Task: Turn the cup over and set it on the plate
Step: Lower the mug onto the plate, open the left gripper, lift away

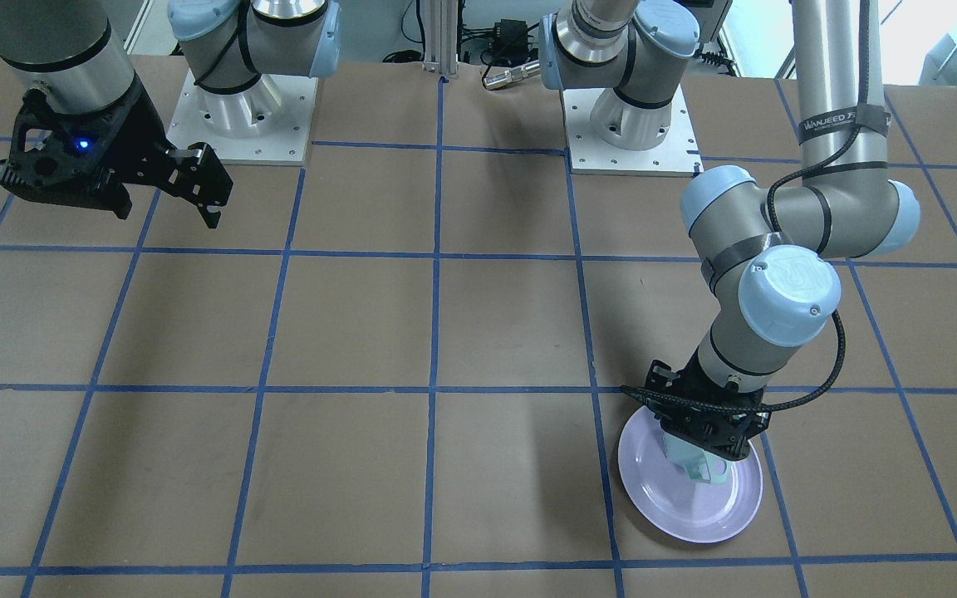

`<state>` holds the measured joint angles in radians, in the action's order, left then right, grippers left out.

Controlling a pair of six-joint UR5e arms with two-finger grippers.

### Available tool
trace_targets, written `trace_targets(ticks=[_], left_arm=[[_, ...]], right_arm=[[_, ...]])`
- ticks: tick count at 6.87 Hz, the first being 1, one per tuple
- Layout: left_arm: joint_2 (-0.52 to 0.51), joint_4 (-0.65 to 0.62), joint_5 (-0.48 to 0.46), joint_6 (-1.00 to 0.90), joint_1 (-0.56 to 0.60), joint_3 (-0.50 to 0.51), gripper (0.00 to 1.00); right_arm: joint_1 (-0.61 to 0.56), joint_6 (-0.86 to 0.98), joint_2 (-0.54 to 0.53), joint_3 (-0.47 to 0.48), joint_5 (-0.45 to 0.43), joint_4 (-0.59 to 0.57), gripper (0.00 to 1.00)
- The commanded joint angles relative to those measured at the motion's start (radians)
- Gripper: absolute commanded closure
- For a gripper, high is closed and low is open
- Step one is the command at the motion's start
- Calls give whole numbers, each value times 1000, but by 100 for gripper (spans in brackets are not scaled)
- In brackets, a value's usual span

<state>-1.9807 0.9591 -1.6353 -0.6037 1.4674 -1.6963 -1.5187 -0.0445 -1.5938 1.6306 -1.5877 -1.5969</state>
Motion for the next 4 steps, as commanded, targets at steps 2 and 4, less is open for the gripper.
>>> trace_targets(ticks=[2,4], left_arm=[[68,51,-5,141,8,17,0],[121,216,-3,238,5,87,0]], right_arm=[[0,0,0,0,0,0,0],[0,0,0,0,0,0,0]])
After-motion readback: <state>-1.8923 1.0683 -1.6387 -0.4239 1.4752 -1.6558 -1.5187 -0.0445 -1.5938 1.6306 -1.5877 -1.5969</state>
